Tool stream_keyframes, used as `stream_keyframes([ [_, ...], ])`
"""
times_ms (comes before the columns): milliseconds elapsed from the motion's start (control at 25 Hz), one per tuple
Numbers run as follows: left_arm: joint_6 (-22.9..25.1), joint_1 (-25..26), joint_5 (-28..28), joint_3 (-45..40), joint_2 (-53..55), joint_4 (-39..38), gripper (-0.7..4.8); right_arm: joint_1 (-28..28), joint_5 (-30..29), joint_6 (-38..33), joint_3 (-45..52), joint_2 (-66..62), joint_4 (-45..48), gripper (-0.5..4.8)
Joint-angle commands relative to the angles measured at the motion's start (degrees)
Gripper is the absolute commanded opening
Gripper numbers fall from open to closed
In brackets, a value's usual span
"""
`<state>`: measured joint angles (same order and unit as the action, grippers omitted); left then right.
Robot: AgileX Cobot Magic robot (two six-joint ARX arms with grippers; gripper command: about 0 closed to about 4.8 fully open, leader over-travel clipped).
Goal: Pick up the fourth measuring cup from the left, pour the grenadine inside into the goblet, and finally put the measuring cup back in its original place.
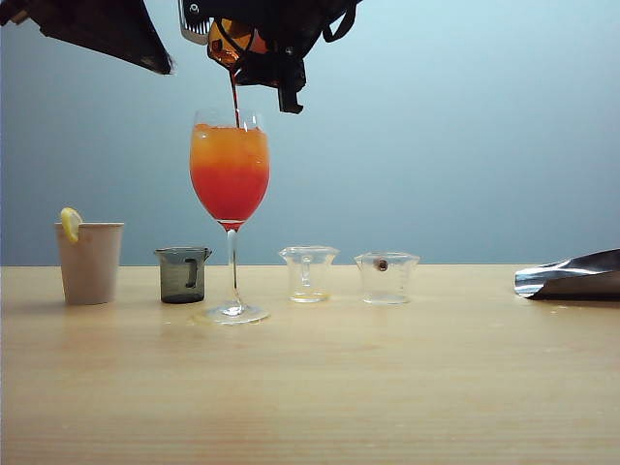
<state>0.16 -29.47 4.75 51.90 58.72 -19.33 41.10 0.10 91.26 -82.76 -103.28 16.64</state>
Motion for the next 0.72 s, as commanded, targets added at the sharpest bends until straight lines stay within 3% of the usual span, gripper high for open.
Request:
stream_keyframes([
  [40,-0.15,0.07,0.00,0.22,-0.11,0.55,-0.05,0.15,-0.31,2.16,-0.24,0.52,2.25,0.98],
  [719,-0.15,0.07,0.00,0.22,-0.11,0.55,-0.05,0.79,-0.28,10.03,-0.24,0.50,4.46,0.98],
])
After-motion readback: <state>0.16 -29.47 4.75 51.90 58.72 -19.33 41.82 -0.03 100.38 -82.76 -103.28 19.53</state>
